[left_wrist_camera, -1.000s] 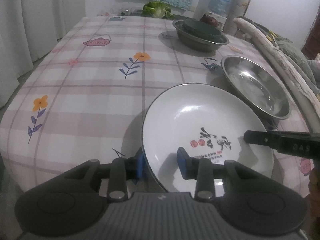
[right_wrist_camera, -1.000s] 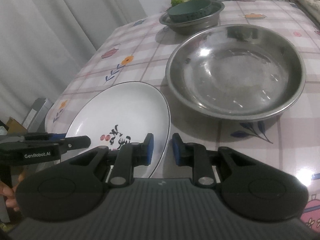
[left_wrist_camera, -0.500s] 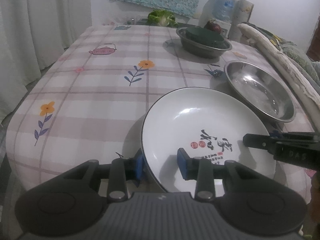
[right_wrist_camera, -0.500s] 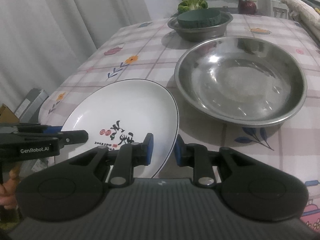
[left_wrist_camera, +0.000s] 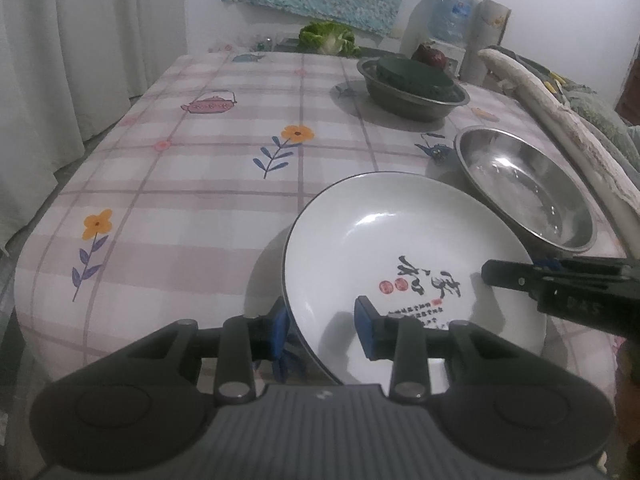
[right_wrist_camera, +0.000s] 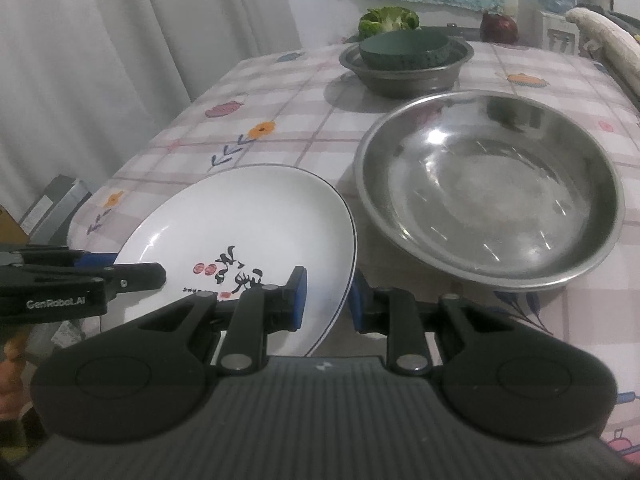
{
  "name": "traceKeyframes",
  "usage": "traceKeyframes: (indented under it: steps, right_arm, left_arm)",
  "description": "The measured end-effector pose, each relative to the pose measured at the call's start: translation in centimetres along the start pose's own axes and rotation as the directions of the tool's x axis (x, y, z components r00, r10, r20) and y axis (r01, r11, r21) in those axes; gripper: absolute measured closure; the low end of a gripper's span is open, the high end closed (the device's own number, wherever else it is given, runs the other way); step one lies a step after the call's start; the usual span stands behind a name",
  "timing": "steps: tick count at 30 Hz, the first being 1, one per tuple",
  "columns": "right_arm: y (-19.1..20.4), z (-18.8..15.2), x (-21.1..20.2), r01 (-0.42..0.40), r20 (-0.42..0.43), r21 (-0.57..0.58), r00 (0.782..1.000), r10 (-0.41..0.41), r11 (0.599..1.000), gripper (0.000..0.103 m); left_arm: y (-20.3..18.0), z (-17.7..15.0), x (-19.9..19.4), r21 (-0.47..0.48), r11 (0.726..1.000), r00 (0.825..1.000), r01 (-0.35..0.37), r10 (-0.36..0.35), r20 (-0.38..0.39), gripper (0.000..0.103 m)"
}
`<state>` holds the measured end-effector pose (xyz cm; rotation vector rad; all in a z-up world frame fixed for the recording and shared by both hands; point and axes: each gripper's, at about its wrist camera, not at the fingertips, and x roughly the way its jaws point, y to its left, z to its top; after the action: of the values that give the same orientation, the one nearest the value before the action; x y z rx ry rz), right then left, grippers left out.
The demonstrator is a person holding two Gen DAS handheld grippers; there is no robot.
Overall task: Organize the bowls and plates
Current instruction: 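Carry the white plate with both tools toward the stacked steel plates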
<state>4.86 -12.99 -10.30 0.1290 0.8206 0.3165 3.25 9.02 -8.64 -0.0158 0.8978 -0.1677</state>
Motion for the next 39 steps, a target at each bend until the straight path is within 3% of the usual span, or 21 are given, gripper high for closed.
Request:
traceKeyframes:
  steps: [4, 10, 13, 15, 19, 28, 35, 39]
  right_arm:
    - [-0.1, 0.0, 0.1, -0.001, 0.006, 0.0, 1.0, 0.001, 1.0, 0.081]
    - [-0.5, 0.1, 0.4, -0.035, -0.006, 0.047, 0.999, 0.035, 0.998, 0.072]
    - [-0.9, 0.2, 0.4, -0.096, -0.005, 0.099, 0.995, 0.097, 0.99, 0.049]
    - [-1.4, 0.3, 0.4, -0.16, -0.001, 0.152, 0.987, 0.162, 0.975, 0.021]
    - [-2.1, 0.3, 0.6, -0.243, 0.013, 0.219, 0.969, 0.246, 0.945, 0.003]
    - [-4.4, 0.2, 0.8, -0.338, 0.063, 0.375, 0.938, 0.34, 0.863, 0.001]
    - [-4.3, 0.3, 0.7, -0.332, 0.057, 0.386, 0.94, 0.336, 0.861, 0.001]
    - [-5.5, 0.0, 0.7, -0.373, 0.081, 0.424, 0.923, 0.375, 0.825, 0.001]
  left_arm:
    - [-0.1, 0.1, 0.3, -0.001, 1.0, 1.0, 0.001, -0.001, -0.008, 0.067]
    - [0.0, 0.2, 0.5, -0.008, 1.0, 1.0, 0.008, -0.009, -0.016, 0.067]
    - [0.2, 0.3, 0.6, -0.017, 1.0, 1.0, 0.018, -0.018, -0.018, 0.067]
    - [0.3, 0.3, 0.6, -0.021, 0.999, 1.0, 0.024, -0.025, -0.017, 0.067]
    - [0.4, 0.2, 0.5, -0.023, 0.999, 0.999, 0.031, -0.031, -0.013, 0.067]
    - [0.6, 0.2, 0.3, -0.028, 0.999, 0.999, 0.04, -0.04, -0.007, 0.067]
    - [0.6, 0.2, 0.3, -0.029, 0.999, 0.999, 0.041, -0.041, -0.008, 0.067]
    - [0.6, 0.2, 0.3, -0.028, 0.999, 0.999, 0.04, -0.04, -0.007, 0.067]
